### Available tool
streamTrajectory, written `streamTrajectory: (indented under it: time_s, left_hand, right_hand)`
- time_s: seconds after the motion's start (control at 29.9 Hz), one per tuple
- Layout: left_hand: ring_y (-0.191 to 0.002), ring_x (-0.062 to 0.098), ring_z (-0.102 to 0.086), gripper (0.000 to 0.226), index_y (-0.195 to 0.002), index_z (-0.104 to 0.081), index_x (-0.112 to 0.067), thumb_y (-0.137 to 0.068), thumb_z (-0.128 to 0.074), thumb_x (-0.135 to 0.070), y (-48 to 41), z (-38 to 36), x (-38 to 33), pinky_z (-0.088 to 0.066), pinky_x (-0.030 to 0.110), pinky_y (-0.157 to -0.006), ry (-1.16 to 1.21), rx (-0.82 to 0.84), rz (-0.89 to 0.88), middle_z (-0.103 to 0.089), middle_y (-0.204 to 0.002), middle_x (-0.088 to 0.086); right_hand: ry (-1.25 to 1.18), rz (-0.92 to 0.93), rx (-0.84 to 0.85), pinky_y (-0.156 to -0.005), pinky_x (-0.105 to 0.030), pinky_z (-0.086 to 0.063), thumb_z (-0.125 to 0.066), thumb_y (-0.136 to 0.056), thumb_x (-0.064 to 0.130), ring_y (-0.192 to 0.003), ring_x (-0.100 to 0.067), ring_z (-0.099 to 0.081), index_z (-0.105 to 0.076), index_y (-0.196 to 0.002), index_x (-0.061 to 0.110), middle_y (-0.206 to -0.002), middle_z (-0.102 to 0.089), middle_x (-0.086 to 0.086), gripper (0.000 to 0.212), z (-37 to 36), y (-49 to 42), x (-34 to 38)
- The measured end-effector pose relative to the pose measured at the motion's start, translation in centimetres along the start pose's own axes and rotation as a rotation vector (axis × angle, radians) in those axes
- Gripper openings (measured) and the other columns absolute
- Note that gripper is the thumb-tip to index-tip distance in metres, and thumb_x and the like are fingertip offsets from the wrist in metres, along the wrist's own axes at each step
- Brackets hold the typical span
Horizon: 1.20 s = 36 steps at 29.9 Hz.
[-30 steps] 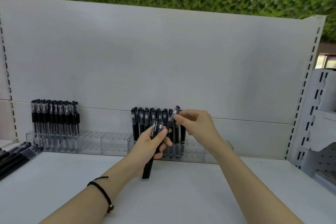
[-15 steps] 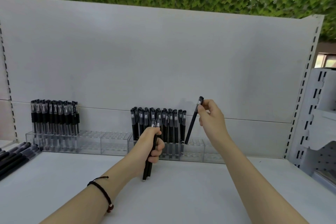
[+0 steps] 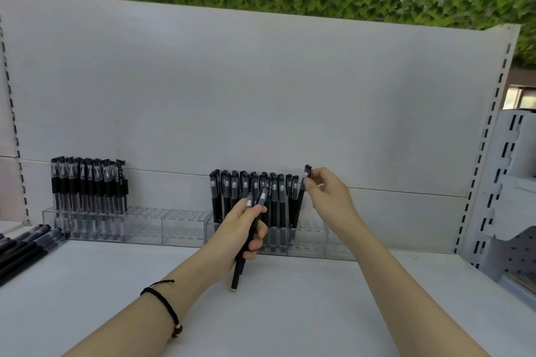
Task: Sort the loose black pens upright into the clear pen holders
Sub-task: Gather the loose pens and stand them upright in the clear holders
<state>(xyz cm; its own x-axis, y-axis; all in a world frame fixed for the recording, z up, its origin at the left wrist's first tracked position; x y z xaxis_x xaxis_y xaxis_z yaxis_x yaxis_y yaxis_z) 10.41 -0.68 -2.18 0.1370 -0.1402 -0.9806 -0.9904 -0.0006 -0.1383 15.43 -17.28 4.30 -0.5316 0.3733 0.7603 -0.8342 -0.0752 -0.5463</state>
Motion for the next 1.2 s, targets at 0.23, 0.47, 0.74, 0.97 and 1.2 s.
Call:
streamTrajectory:
  time_s: [0.23,0.47,0.74,0.97,1.2]
  left_hand:
    - [-0.045,0.009,-0.030,0.022,-0.109,-0.054,-0.011,-0.104,-0.039,-0.027,-0.2,0.0,0.1,-0.022,0.019,-0.037,-0.003,0.011,-0.031,-0.047,-0.056,0.000]
    - [-0.056,0.008,-0.043,0.023,-0.106,-0.059,-0.004,-0.103,-0.041,-0.019,0.4,-1.2,-0.2,-0.036,0.020,-0.048,-0.019,0.128,-0.137,-0.058,-0.068,0.001]
    - [-0.054,0.014,-0.058,0.028,-0.112,-0.055,-0.014,-0.102,-0.039,-0.035,0.6,-0.8,0.3,-0.045,0.025,-0.045,-0.165,0.068,-0.070,-0.068,-0.071,0.005]
    - [-0.041,0.008,-0.027,0.030,-0.112,-0.056,-0.018,-0.104,-0.033,-0.036,0.1,0.0,0.7,-0.023,0.018,-0.039,-0.235,-0.011,-0.054,-0.042,-0.054,-0.004]
    - [-0.041,0.007,-0.025,0.030,-0.111,-0.056,-0.016,-0.103,-0.035,-0.036,0.2,0.0,0.7,-0.022,0.017,-0.038,-0.216,0.004,-0.050,-0.037,-0.053,-0.006]
  right_hand:
    - [0.221,-0.034,0.040,-0.069,-0.025,-0.045,-0.061,-0.085,0.038,-0.072,-0.004,-0.054,-0.064,-0.081,0.025,-0.081,-0.063,0.012,0.013,0.5,0.4,-0.1]
    - [-0.070,0.038,0.213,-0.062,-0.018,-0.043,-0.071,-0.084,0.037,-0.061,-0.002,-0.054,-0.074,-0.074,0.023,-0.065,-0.066,0.008,0.018,-0.1,1.5,2.7]
    - [-0.449,-0.107,0.032,-0.036,-0.016,-0.028,-0.048,-0.101,0.017,-0.039,-0.006,-0.043,-0.054,-0.090,0.013,-0.086,-0.062,-0.006,0.012,1.2,0.1,1.5]
    - [-0.087,0.056,-0.319,-0.065,-0.022,-0.041,-0.047,-0.100,0.024,-0.080,-0.014,-0.055,-0.051,-0.100,0.020,-0.093,-0.063,0.002,0.006,2.8,-0.3,-0.2]
    - [0.031,0.080,-0.248,-0.071,-0.031,-0.046,-0.049,-0.099,0.023,-0.087,-0.018,-0.059,-0.052,-0.102,0.019,-0.092,-0.063,0.003,0.005,1.9,-0.3,-0.6]
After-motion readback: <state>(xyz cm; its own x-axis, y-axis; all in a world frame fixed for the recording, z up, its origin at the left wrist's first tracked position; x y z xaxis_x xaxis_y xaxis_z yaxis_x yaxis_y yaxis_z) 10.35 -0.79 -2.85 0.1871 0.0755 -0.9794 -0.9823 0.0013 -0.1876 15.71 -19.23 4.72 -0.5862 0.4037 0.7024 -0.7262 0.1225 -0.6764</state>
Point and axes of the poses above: each hand's wrist, its own y-axis away from the middle knuckle, its own z-axis out of the back of the hand, x = y × z, the point moved 5 cm from there along -y, towards the middle knuckle
